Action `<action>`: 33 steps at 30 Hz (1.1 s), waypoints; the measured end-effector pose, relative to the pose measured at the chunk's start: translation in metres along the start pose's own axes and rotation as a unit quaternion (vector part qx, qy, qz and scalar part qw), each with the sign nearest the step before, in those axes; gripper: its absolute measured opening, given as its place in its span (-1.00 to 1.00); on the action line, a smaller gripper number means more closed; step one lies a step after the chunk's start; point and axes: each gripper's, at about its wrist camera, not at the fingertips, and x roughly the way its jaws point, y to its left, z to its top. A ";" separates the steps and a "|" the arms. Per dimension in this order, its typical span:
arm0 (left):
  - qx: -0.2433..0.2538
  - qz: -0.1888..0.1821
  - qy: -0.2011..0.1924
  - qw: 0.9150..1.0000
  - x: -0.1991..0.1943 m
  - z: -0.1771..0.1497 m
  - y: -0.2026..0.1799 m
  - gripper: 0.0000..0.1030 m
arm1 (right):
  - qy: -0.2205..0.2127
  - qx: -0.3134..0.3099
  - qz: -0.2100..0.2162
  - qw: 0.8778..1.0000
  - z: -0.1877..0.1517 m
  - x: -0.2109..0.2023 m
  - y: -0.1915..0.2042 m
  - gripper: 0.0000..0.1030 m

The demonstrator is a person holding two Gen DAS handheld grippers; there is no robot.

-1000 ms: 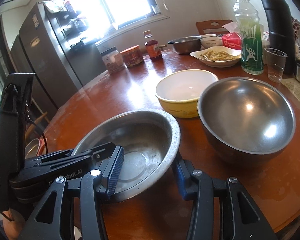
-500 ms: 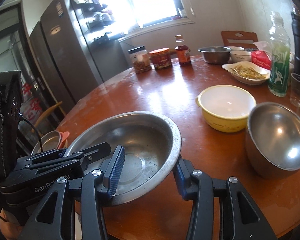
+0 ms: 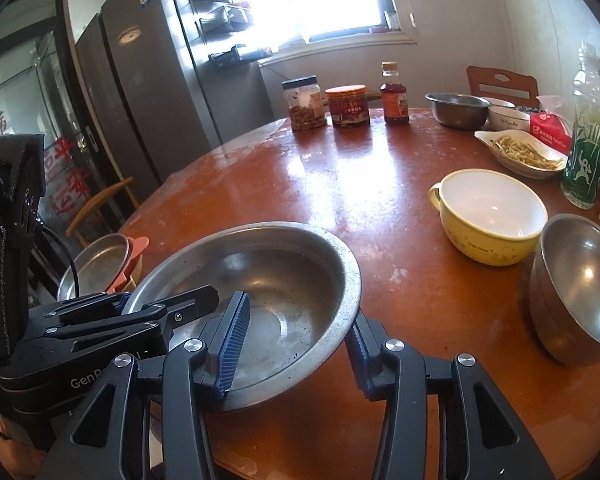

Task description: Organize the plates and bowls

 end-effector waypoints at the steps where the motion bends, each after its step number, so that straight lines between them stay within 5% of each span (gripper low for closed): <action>1: 0.002 0.002 0.000 1.000 0.002 -0.001 -0.001 -0.32 | 0.002 0.000 0.000 1.000 -0.002 0.000 0.000 -0.05; 26: 0.012 0.020 0.006 1.000 0.014 -0.009 -0.001 -0.32 | 0.023 0.011 -0.002 1.000 -0.014 0.009 -0.005 -0.05; 33: 0.013 0.027 0.001 1.000 0.010 -0.010 0.001 -0.32 | 0.021 0.016 -0.001 1.000 -0.012 0.007 -0.005 0.15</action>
